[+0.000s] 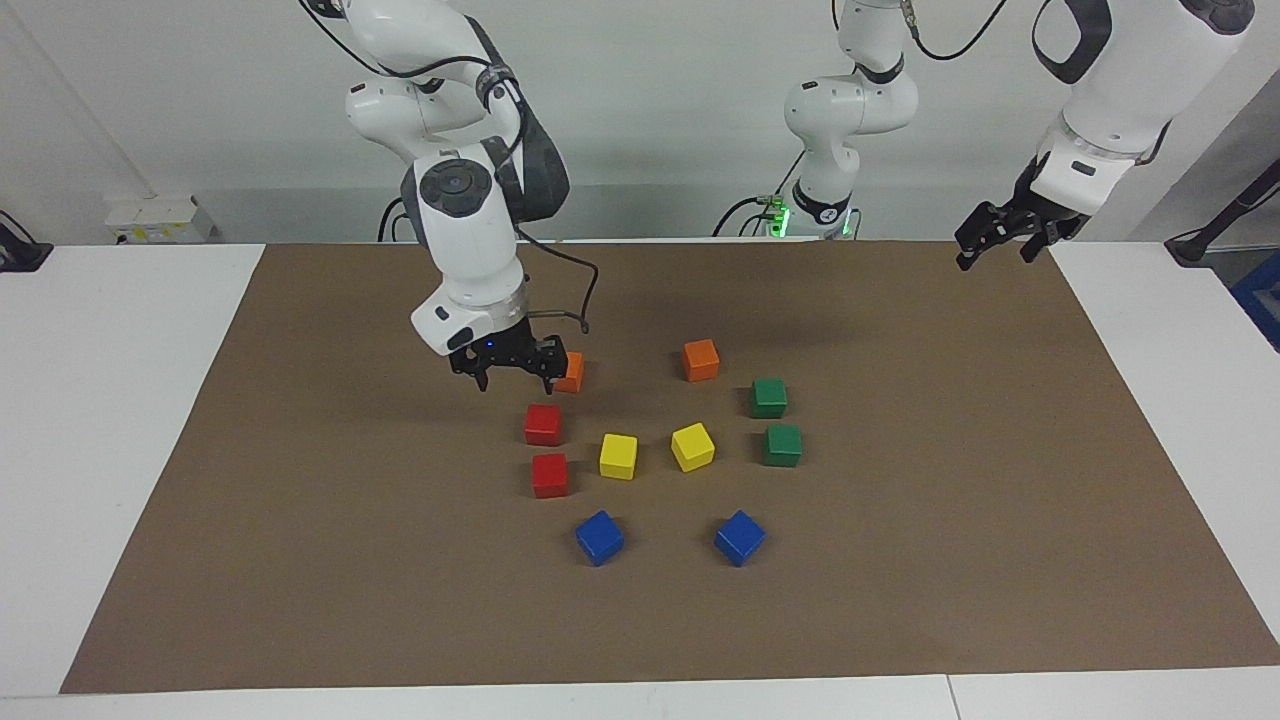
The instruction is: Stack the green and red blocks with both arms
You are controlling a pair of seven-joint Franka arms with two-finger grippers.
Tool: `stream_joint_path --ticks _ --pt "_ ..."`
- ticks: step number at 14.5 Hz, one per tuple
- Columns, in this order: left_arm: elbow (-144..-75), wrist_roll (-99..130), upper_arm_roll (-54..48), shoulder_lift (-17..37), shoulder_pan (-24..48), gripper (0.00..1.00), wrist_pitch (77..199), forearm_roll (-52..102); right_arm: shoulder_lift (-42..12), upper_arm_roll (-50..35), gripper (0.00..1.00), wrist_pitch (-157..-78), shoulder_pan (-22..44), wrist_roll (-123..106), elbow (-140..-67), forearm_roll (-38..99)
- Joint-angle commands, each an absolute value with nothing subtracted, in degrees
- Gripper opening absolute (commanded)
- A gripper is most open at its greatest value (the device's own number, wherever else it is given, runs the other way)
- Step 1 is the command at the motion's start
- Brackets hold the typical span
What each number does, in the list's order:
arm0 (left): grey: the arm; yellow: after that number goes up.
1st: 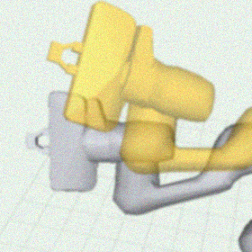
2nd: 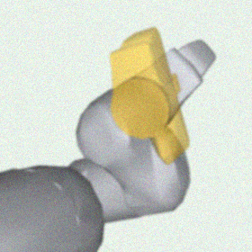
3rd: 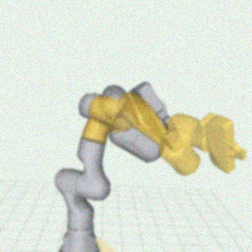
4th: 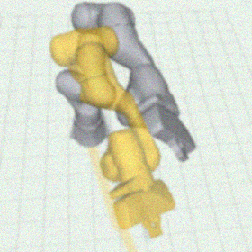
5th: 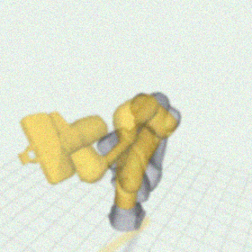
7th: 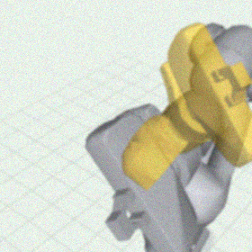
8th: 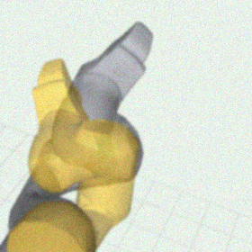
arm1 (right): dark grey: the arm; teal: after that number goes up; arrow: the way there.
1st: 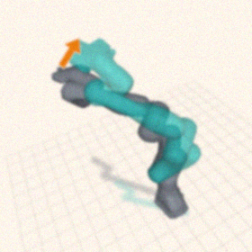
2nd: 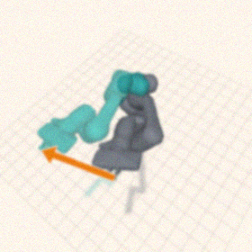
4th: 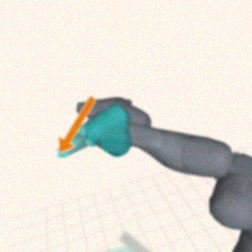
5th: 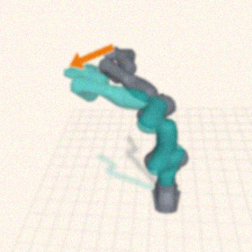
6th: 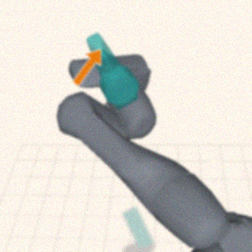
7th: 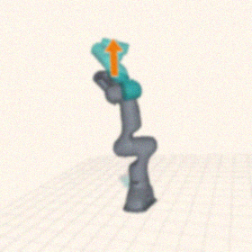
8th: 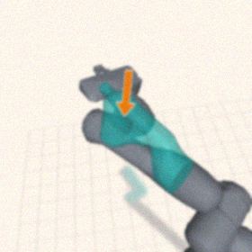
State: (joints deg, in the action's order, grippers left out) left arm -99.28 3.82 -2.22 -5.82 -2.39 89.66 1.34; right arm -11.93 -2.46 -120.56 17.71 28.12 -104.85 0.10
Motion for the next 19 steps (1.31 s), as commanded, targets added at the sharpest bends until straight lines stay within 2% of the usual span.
stream_joint_path --ticks 1,14,19 --pt "-99.4 3.5 -1.7 -5.9 -1.5 1.00 89.5 0.7 -13.6 -2.3 0.98 -123.4 18.4 32.7 -105.3 0.3" --pt "-101.0 3.3 -1.8 -6.4 -1.1 1.00 90.2 0.8 -16.1 -2.3 0.96 -128.4 18.1 36.4 -109.9 0.3" --pt "-115.2 7.1 -2.2 -10.2 8.3 1.00 105.7 1.1 -18.5 -2.3 0.95 -130.6 18.4 37.2 -109.9 0.3"
